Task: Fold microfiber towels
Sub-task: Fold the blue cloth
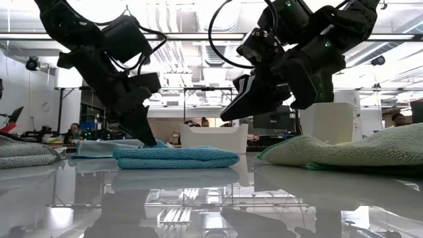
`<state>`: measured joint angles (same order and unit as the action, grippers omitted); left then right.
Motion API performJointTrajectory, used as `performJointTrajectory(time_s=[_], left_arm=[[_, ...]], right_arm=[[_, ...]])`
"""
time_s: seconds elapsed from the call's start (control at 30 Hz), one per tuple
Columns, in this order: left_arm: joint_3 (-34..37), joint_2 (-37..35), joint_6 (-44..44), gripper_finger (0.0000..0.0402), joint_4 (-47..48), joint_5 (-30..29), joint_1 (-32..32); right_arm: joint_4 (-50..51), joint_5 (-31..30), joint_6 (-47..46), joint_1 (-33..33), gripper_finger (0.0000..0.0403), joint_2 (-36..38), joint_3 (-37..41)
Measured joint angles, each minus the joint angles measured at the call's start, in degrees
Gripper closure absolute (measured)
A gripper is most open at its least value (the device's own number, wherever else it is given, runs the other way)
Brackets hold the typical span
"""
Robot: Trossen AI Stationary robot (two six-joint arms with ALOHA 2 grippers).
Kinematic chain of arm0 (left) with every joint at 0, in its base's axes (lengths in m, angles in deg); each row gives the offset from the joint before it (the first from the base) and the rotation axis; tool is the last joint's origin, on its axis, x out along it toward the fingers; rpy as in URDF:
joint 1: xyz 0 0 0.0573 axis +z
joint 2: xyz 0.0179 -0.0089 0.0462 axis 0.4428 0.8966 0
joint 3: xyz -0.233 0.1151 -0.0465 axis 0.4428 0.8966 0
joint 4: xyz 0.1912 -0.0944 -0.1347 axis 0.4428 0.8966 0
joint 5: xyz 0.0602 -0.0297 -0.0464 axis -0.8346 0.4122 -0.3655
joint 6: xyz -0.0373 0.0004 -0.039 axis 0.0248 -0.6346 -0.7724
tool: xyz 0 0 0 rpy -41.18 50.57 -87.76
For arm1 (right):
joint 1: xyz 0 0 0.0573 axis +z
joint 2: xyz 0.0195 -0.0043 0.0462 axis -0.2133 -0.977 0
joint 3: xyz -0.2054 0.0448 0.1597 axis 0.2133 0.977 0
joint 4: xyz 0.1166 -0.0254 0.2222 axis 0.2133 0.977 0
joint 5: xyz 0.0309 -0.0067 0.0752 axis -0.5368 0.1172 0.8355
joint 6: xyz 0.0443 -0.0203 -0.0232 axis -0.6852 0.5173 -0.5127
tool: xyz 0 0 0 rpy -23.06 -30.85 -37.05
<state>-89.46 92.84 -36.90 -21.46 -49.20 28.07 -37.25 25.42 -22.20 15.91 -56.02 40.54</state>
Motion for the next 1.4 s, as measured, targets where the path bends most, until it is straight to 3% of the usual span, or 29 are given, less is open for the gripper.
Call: performJointTrajectory(time_s=[0.6, 1.13, 1.4], left_arm=[[-0.8, -2.0, -0.6, 0.0401, 6.2, -6.0, 0.1], [-0.8, 0.0, -6.9, 0.04, 8.4, -5.9, 0.1], [-0.8, -1.1, -6.2, 0.0324, 8.5, -5.9, 0.1]], right_arm=[[0.0, 0.0, -0.1, 0.0, 0.0394, 0.0, 0.0], [0.0, 0.0, -0.5, 0.0, 0.0394, 0.0, 0.0], [0.0, 0.0, -2.2, 0.0, 0.0394, 0.0, 0.0]])
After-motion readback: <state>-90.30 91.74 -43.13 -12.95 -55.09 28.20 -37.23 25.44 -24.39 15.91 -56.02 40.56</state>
